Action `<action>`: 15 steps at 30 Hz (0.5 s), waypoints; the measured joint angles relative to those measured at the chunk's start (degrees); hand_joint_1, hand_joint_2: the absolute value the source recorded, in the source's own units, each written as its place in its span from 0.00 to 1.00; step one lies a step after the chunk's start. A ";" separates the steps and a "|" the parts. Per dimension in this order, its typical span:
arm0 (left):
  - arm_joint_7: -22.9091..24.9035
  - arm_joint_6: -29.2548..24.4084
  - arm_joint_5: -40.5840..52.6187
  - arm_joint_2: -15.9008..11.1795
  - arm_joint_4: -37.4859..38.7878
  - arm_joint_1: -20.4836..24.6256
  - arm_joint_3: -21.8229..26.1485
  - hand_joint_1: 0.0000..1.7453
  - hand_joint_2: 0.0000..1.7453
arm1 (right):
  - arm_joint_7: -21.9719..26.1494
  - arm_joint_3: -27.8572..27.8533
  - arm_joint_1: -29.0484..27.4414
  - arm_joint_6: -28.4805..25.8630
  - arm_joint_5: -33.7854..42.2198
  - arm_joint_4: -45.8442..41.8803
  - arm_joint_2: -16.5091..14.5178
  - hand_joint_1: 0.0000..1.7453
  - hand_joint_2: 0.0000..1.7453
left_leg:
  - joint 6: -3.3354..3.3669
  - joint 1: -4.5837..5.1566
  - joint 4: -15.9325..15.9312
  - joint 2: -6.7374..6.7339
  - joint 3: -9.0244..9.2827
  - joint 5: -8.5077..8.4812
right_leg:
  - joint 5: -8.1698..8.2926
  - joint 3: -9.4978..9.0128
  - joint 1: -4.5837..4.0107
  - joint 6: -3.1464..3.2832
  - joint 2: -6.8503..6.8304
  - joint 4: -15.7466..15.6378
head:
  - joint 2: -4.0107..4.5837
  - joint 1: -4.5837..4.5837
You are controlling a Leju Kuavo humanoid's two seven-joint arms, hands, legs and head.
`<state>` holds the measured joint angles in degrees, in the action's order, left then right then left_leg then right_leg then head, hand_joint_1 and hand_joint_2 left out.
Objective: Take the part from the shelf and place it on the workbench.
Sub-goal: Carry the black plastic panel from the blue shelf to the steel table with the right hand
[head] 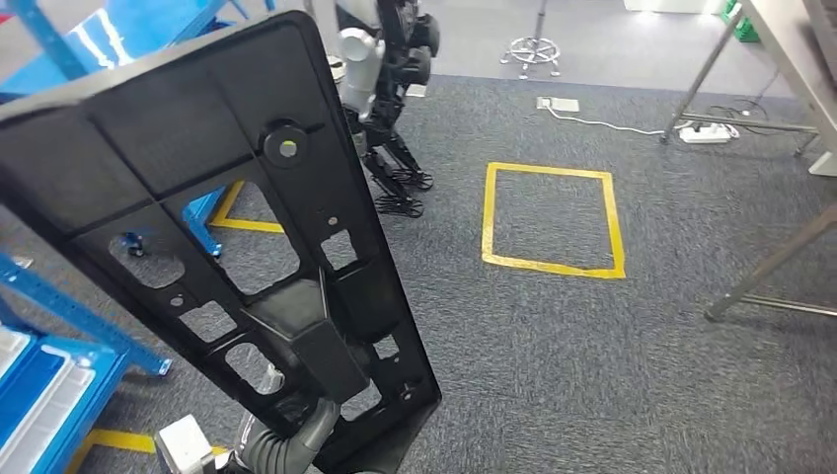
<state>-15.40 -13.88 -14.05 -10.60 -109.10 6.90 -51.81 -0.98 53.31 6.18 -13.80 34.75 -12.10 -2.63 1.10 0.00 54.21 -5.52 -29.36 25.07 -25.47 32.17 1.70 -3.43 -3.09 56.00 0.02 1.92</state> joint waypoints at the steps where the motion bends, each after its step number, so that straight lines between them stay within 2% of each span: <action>1: 0.01 0.00 0.00 0.00 0.02 0.03 -0.01 1.00 1.00 | -0.03 0.00 -0.02 0.00 0.02 0.01 0.01 0.00 0.00 | -0.25 -0.18 -0.04 -0.36 0.08 0.03 | 0.11 0.18 -0.13 0.59 0.64 0.02 | 0.00 -0.09; 3: 0.05 -0.03 0.04 0.01 0.04 0.10 -0.01 1.00 1.00 | -0.11 -0.01 -0.05 0.00 0.05 0.01 0.03 0.00 0.00 | -0.65 -0.65 1.78 0.91 -0.50 1.52 | 0.37 0.38 -0.32 1.45 1.81 -0.04 | 0.00 -0.15; 4: 0.09 -0.09 0.11 0.02 0.04 0.12 -0.01 1.00 1.00 | -0.12 -0.01 -0.04 -0.01 0.05 0.01 0.05 0.00 0.00 | -0.77 -0.77 4.50 2.15 -1.61 3.21 | 0.52 0.45 -0.37 1.80 2.36 -0.06 | 0.00 -0.19; 5: 0.14 -0.18 0.20 0.02 0.05 0.12 -0.01 1.00 1.00 | -0.13 -0.01 -0.04 -0.01 0.03 0.01 0.07 0.00 0.00 | -0.77 -0.76 8.34 3.38 -3.28 5.25 | 0.62 0.55 -0.50 2.07 2.94 -0.06 | 0.00 -0.25; 6: 0.16 -0.27 0.26 0.02 0.08 0.10 -0.01 1.00 1.00 | -0.12 -0.01 -0.05 -0.01 -0.03 0.01 0.09 0.00 0.00 | -0.66 -0.70 12.61 4.05 -5.28 7.10 | 0.71 0.66 -0.70 2.33 3.56 -0.06 | 0.00 -0.28; 7: 0.19 -0.34 0.32 0.02 0.11 0.08 -0.01 1.00 1.00 | -0.12 -0.01 -0.06 -0.01 -0.16 0.01 0.10 0.00 0.00 | -0.48 -0.58 16.13 4.37 -7.01 8.23 | 0.79 0.76 -0.94 2.53 4.30 -0.06 | 0.00 -0.31; 8: 0.19 -0.37 0.33 0.02 0.14 0.08 -0.01 1.00 1.00 | -0.13 -0.01 -0.08 -0.01 -0.29 0.01 0.12 0.00 0.00 | -0.19 -0.45 17.82 4.57 -7.97 8.33 | 0.86 0.82 -1.19 2.68 5.07 -0.06 | 0.00 -0.33; 9: 0.20 -0.37 0.37 0.02 0.17 0.08 -0.01 1.00 1.00 | -0.14 -0.01 -0.10 -0.01 -0.40 0.01 0.13 0.00 0.00 | 0.22 -0.24 17.19 4.77 -7.87 7.36 | 0.92 0.82 -1.42 2.78 5.85 -0.06 | 0.00 -0.33; 10: 0.21 -0.35 0.41 0.02 0.19 0.11 -0.01 1.00 1.00 | -0.17 -0.01 -0.12 -0.03 -0.46 0.01 0.14 0.00 0.00 | 0.72 0.05 14.31 5.09 -6.66 5.53 | 0.97 0.75 -1.58 2.84 6.62 -0.06 | 0.00 -0.34; 12: 0.21 -0.19 0.49 0.04 0.19 0.29 -0.01 1.00 1.00 | -0.23 -0.01 -0.12 -0.13 -0.39 0.01 0.14 0.00 0.00 | 1.89 0.77 5.80 6.64 -2.84 1.56 | 1.03 0.65 -1.75 2.89 8.02 -0.03 | 0.00 -0.34; 13: 0.21 -0.10 0.51 0.07 0.19 0.45 -0.01 1.00 1.00 | -0.28 -0.01 -0.10 -0.17 -0.32 0.01 0.16 0.00 0.00 | 2.21 1.06 2.65 7.31 -1.44 0.36 | 1.09 0.71 -1.71 2.86 8.52 -0.01 | 0.00 -0.35; 15: 0.22 0.04 0.54 0.14 0.19 0.72 -0.01 1.00 1.00 | -0.36 -0.01 -0.16 -0.19 -0.13 0.01 0.32 0.00 0.00 | 2.39 1.45 0.35 7.75 -0.58 -0.15 | 1.26 0.98 -1.59 2.66 9.26 -0.04 | 0.00 -0.39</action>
<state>-15.18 -13.84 -13.52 -10.46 -108.91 7.62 -51.82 -1.34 53.31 6.02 -13.99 34.62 -12.09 -2.32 3.49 1.45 54.56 2.23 -29.94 24.93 -24.21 33.16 0.11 -0.77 6.17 55.97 0.02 1.53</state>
